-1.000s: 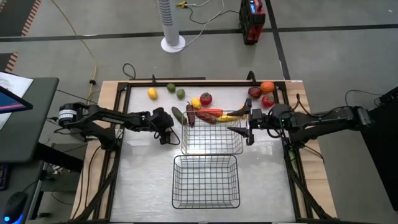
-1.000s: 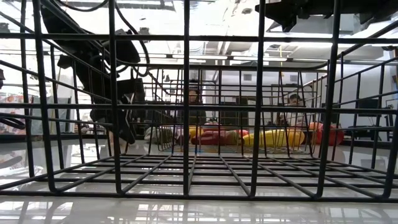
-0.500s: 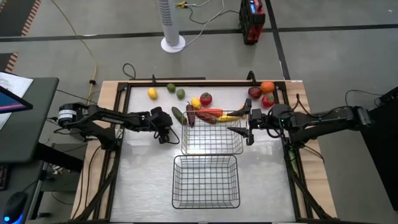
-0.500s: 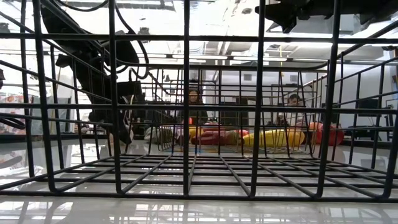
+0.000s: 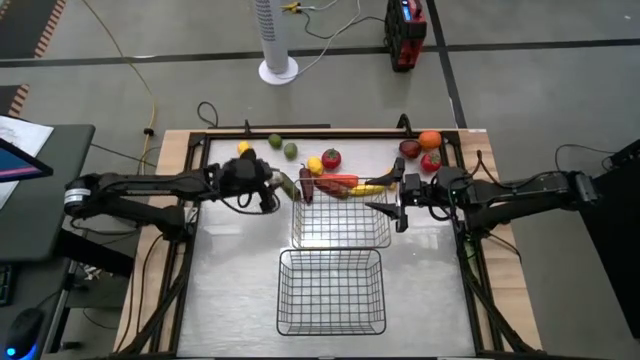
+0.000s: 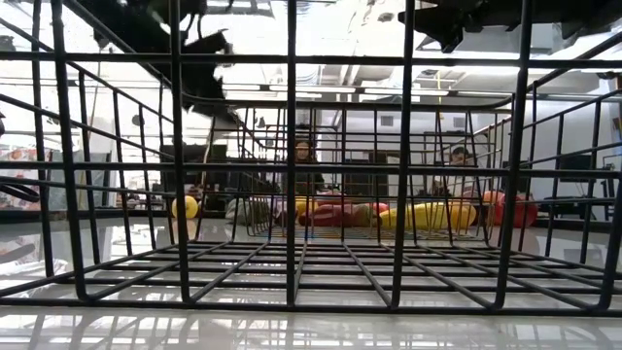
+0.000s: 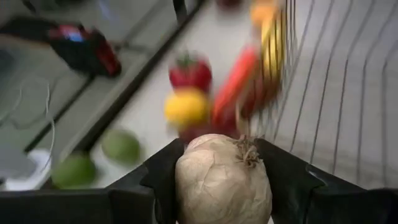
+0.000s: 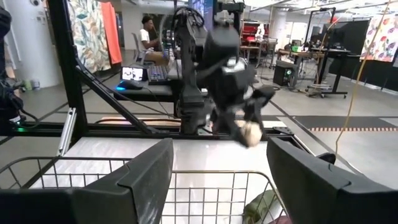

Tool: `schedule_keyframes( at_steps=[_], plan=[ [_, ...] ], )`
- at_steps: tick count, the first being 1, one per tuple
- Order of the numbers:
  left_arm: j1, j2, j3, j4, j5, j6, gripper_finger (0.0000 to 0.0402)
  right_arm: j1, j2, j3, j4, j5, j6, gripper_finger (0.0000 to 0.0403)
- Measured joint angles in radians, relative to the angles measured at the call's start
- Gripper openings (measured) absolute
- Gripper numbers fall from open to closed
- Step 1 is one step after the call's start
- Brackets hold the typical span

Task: Sort produce into baskets
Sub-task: Put the garlic into the top wire basket, then put the green chili pepper into the top wire basket

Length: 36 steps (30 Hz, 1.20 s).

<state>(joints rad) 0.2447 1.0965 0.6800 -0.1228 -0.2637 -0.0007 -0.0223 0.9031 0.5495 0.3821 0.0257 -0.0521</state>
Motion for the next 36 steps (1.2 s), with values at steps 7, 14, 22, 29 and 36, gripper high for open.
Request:
schedule_keyframes(
  at_steps=[7, 14, 22, 29, 36],
  plan=[
    [-0.050, 0.088, 0.005, 0.327, 0.160, -0.087, 0.0171, -0.006, 0.000, 0.000, 0.016, 0.000, 0.003, 0.0286],
    [-0.124, 0.346, 0.116, 0.428, 0.259, -0.115, 0.0172, -0.005, 0.000, 0.000, 0.015, 0.000, 0.011, 0.0286],
    [-0.133, 0.446, 0.275, 0.229, 0.270, -0.084, 0.0232, 0.002, 0.000, 0.000, -0.012, 0.000, -0.001, 0.0286],
    [-0.132, 0.411, 0.294, 0.193, 0.254, -0.008, 0.0289, -0.025, -0.001, 0.000, -0.017, 0.000, -0.009, 0.0286],
    [-0.078, 0.291, 0.296, -0.003, 0.118, 0.097, 0.0286, -0.045, -0.001, 0.000, -0.055, 0.000, -0.035, 0.0286]
  ],
)
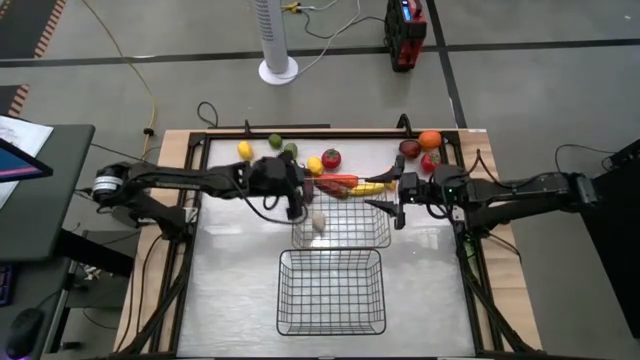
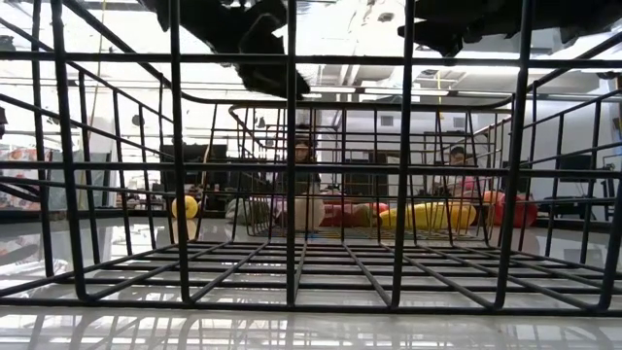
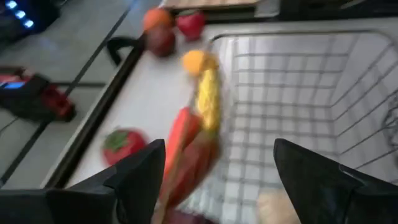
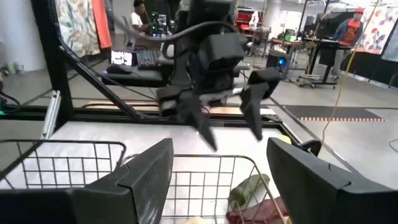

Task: Sort produce into baskets
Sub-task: Put the green chili pepper into the top wire basket

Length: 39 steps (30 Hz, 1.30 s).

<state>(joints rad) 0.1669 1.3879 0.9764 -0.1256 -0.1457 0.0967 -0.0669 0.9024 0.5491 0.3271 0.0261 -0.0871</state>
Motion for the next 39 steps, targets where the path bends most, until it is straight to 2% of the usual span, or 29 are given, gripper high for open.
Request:
schedule_keyframes(
  at_steps=[4, 9, 13, 15, 20, 23, 27, 32, 39],
  plan=[
    [0.061, -0.076, -0.029, -0.095, 0.000, -0.033, 0.0280, -0.013, -0.002, 0.000, -0.007, 0.000, -0.002, 0.0286],
    [0.162, -0.163, -0.191, -0.042, -0.080, -0.083, 0.0275, -0.003, -0.002, 0.000, -0.025, -0.001, 0.014, 0.0286],
    [0.255, -0.182, -0.291, -0.037, -0.096, -0.080, 0.0274, 0.027, -0.002, 0.000, -0.027, -0.002, 0.015, 0.0286],
    [0.292, -0.162, -0.305, -0.038, -0.068, -0.082, 0.0274, 0.037, -0.002, 0.000, -0.016, -0.002, 0.011, 0.0286],
    [0.348, -0.041, -0.265, -0.079, 0.000, -0.042, 0.0274, 0.048, -0.002, 0.000, 0.021, -0.003, 0.011, 0.0286],
    [0.370, 0.046, -0.207, -0.128, 0.025, 0.025, 0.0274, 0.047, -0.002, 0.000, 0.013, -0.003, 0.011, 0.0286],
    [0.374, 0.133, -0.128, -0.214, 0.117, 0.149, 0.0274, 0.047, -0.002, 0.000, 0.011, -0.003, 0.007, 0.0286],
    [0.366, 0.192, -0.062, -0.289, 0.176, 0.307, 0.0274, 0.047, -0.002, 0.000, 0.005, -0.003, -0.001, 0.0286],
    [0.381, 0.241, -0.036, -0.268, 0.236, 0.437, 0.0274, 0.047, -0.002, 0.000, -0.007, -0.003, -0.003, 0.0286]
  ],
)
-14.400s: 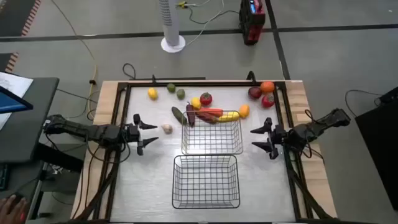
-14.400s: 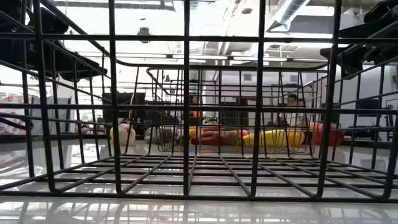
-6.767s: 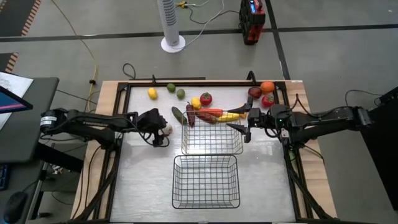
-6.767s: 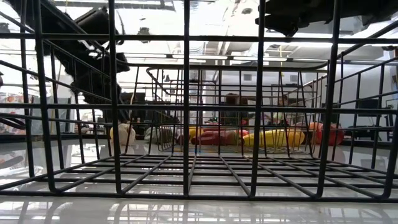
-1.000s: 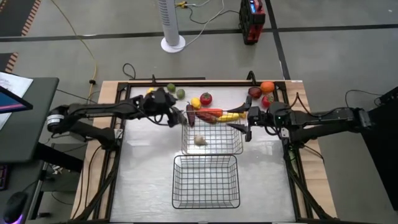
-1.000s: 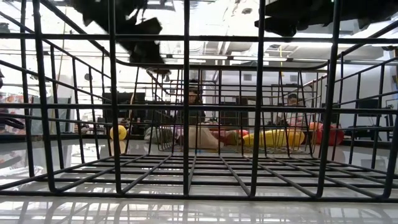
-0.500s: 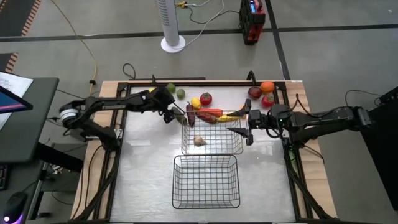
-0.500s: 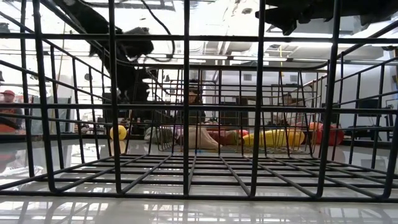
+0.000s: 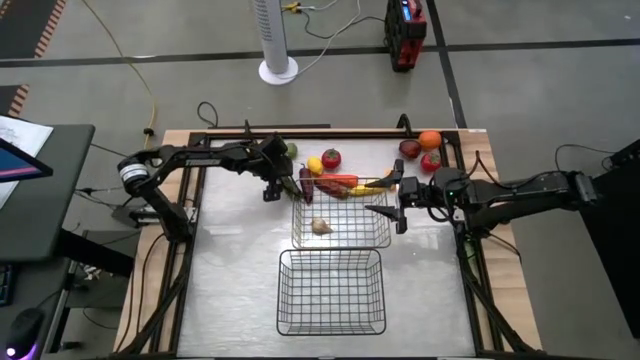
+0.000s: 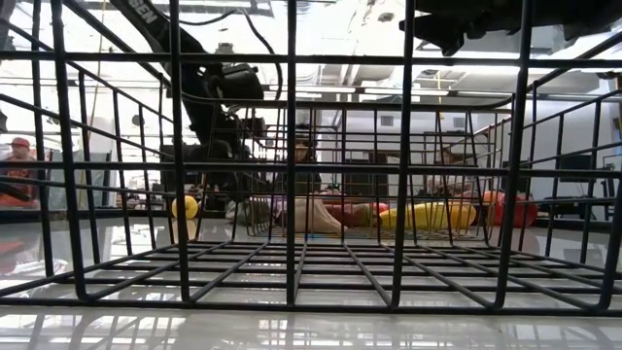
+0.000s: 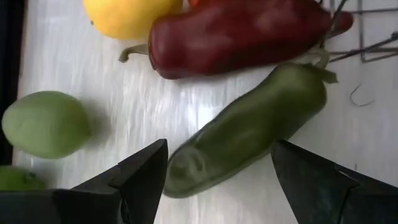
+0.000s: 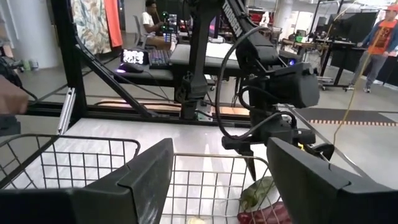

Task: Sort produce into baskets
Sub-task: Put the green chili pepper into the top wire basket

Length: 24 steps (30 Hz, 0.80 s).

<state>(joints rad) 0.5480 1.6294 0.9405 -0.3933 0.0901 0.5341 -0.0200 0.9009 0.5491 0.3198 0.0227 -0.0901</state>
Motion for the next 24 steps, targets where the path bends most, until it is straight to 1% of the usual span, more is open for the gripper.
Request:
schedule_keyframes(
  at_steps=[5, 8, 13, 15, 18, 21, 24],
  plan=[
    [0.007, 0.003, 0.000, -0.009, 0.085, 0.031, 0.0274, 0.000, 0.000, 0.000, 0.002, 0.000, 0.003, 0.0286],
    [0.018, 0.008, 0.000, -0.032, 0.116, 0.026, 0.0274, 0.000, 0.000, 0.000, 0.002, 0.000, 0.003, 0.0286],
    [0.026, 0.041, 0.000, -0.044, 0.112, 0.027, 0.0274, 0.000, 0.000, 0.000, 0.008, 0.000, 0.003, 0.0286],
    [0.024, 0.065, 0.000, -0.021, 0.116, 0.026, 0.0274, 0.000, 0.000, 0.000, 0.012, 0.000, 0.003, 0.0286],
    [0.013, 0.096, 0.000, -0.049, 0.122, 0.007, 0.0274, 0.005, 0.000, 0.000, 0.011, 0.000, 0.011, 0.0286],
    [0.002, 0.106, 0.002, -0.067, 0.101, -0.003, 0.0273, 0.007, 0.000, 0.000, 0.012, -0.001, 0.010, 0.0286],
    [-0.011, 0.105, 0.002, -0.071, 0.063, -0.018, 0.0258, 0.006, 0.000, 0.000, 0.011, -0.001, 0.011, 0.0286]
  ],
)
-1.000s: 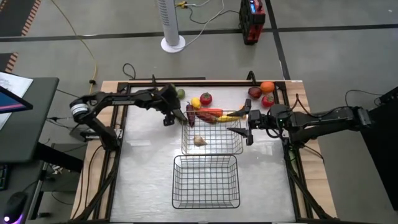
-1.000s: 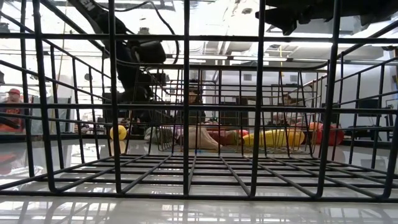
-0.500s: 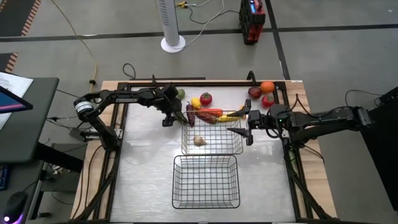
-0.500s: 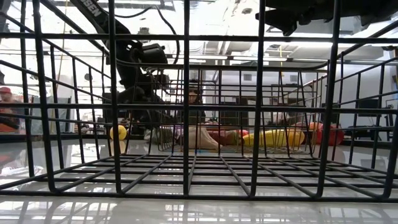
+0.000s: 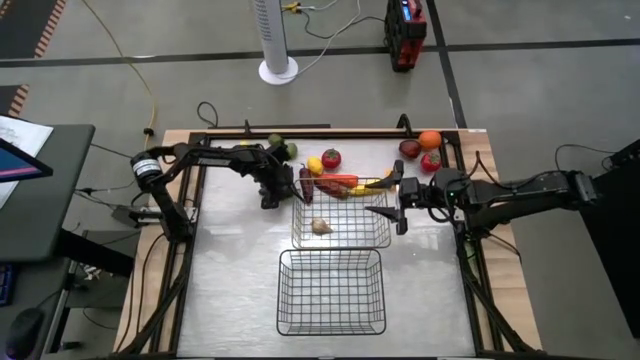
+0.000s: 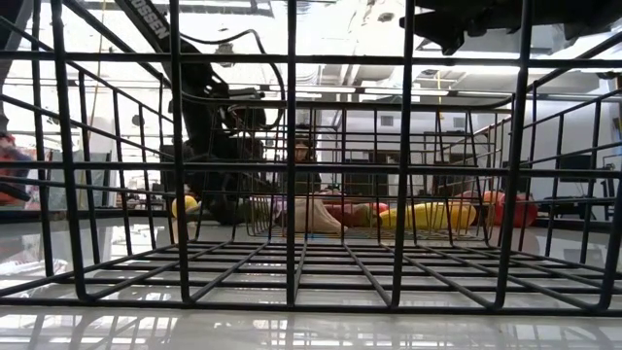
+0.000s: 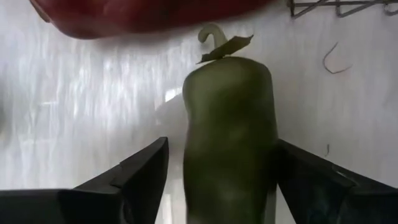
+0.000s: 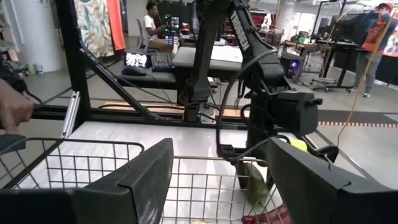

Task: Sort produce into baskets
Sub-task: Put the green chili pepper into the top wire basket

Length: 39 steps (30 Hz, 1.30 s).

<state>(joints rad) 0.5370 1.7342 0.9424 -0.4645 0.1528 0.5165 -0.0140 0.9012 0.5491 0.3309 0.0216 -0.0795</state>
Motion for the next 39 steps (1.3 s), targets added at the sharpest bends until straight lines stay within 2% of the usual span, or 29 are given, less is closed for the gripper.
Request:
schedule_keyframes(
  at_steps=[8, 10, 15, 19, 23, 27, 30, 34, 39],
  plan=[
    [-0.020, -0.064, -0.002, -0.037, -0.101, -0.017, 0.0160, -0.001, 0.000, 0.000, -0.001, 0.000, 0.000, 0.0286],
    [-0.019, -0.110, 0.006, -0.060, -0.111, -0.032, 0.0153, -0.001, 0.000, 0.000, -0.001, 0.000, 0.000, 0.0286],
    [-0.015, -0.235, 0.052, -0.100, -0.136, -0.091, 0.0154, -0.001, 0.000, 0.000, 0.002, 0.000, 0.000, 0.0286],
    [-0.041, -0.326, 0.088, -0.104, -0.142, -0.141, 0.0175, -0.001, 0.000, 0.000, 0.006, 0.000, 0.002, 0.0286],
    [-0.083, -0.385, 0.104, -0.019, -0.078, -0.229, 0.0178, 0.000, 0.000, 0.000, 0.006, 0.000, 0.009, 0.0286],
    [-0.180, -0.362, 0.105, 0.111, 0.041, -0.352, 0.0175, 0.000, 0.000, 0.000, 0.006, 0.000, 0.009, 0.0286],
    [-0.271, -0.310, 0.105, 0.187, 0.077, -0.410, 0.0178, 0.000, 0.000, 0.000, 0.006, 0.000, 0.011, 0.0286],
    [-0.369, -0.242, 0.104, 0.249, 0.042, -0.448, 0.0196, 0.000, 0.000, 0.000, 0.003, 0.000, 0.011, 0.0286],
    [-0.400, -0.209, 0.163, 0.201, -0.017, -0.452, 0.0251, 0.000, 0.000, 0.000, -0.007, 0.000, 0.011, 0.0286]
  ],
)
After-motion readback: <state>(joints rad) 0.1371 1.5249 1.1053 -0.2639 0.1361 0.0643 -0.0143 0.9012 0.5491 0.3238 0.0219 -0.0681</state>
